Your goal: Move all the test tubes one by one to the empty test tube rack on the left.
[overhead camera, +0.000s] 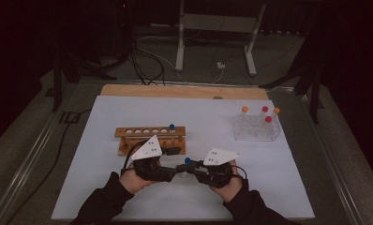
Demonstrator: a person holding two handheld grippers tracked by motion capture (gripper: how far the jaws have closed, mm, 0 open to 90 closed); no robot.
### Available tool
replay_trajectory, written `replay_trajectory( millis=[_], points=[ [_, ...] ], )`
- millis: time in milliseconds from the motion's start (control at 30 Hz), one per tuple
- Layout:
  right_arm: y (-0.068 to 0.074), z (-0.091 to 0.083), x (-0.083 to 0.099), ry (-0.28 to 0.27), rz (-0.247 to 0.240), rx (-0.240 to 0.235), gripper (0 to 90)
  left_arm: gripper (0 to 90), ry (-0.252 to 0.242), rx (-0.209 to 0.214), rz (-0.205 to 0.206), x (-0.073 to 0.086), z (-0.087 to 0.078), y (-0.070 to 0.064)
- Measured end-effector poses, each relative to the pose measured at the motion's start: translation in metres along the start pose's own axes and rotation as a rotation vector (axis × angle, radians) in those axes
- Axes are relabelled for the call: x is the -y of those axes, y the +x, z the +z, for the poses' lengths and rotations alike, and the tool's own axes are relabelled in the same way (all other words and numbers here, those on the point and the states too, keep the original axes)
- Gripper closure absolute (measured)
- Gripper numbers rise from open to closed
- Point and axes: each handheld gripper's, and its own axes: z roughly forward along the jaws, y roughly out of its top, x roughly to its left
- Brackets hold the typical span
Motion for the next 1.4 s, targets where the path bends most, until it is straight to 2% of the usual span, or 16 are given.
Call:
replay_trajectory(
  millis=[67,100,167,200,233,333,400,567,800,933,967,1000,1100,1200,1300,1400],
  points=[
    [0.000,0.000,0.000,0.002,0.000,-0.002,76.6,44.2,0.011,-0.003,0.006,0.001,0.003,-0.001],
    [0.001,0.001,0.000,0.002,-0.001,-0.004,76.6,49.1,0.015,-0.009,0.014,0.001,0.004,-0.002],
    [0.001,0.001,0.000,0.001,-0.004,-0.004,76.6,51.0,0.024,-0.014,0.020,0.001,0.007,-0.002],
    [0.001,0.001,0.000,0.001,-0.003,-0.005,76.6,55.4,0.024,-0.014,0.024,0.002,0.007,-0.003],
    [0.001,0.001,0.000,0.001,-0.003,-0.005,76.6,55.4,0.026,-0.020,0.027,0.002,0.008,-0.003],
    [0.002,0.001,-0.001,0.002,-0.008,-0.006,76.6,62.9,0.030,-0.027,0.036,0.002,0.010,-0.004],
    [0.002,0.001,-0.001,0.002,-0.008,-0.005,76.6,64.4,0.026,-0.023,0.040,0.002,0.010,-0.004],
    [0.001,0.001,0.000,0.002,0.000,-0.003,76.6,74.8,0.037,-0.014,0.054,0.001,0.011,-0.005],
    [-0.001,0.000,0.000,-0.005,0.012,-0.009,75.1,77.1,0.034,-0.009,0.033,0.000,0.011,-0.003],
    [-0.001,-0.002,0.000,-0.021,0.005,0.003,66.0,77.2,0.023,-0.022,0.018,-0.002,0.006,0.002],
    [-0.002,-0.003,-0.001,-0.032,0.015,0.016,60.1,77.2,0.019,-0.027,0.016,-0.003,0.003,0.004],
    [-0.002,-0.003,-0.001,-0.032,0.015,0.016,60.1,77.2,0.013,-0.032,0.014,-0.005,0.001,0.006],
    [-0.005,-0.007,-0.003,-0.044,0.024,0.028,48.0,77.2,0.009,-0.061,0.017,-0.009,-0.006,0.012],
    [-0.006,-0.008,-0.003,-0.051,0.032,0.040,42.9,77.2,-0.006,-0.093,0.013,-0.014,-0.013,0.019],
    [-0.008,-0.011,-0.004,-0.069,0.044,0.055,32.9,77.2,-0.017,-0.124,0.012,-0.019,-0.020,0.026],
    [-0.009,-0.011,-0.004,-0.063,0.050,0.065,23.8,77.2,-0.028,-0.148,0.013,-0.025,-0.026,0.033]
  ],
)
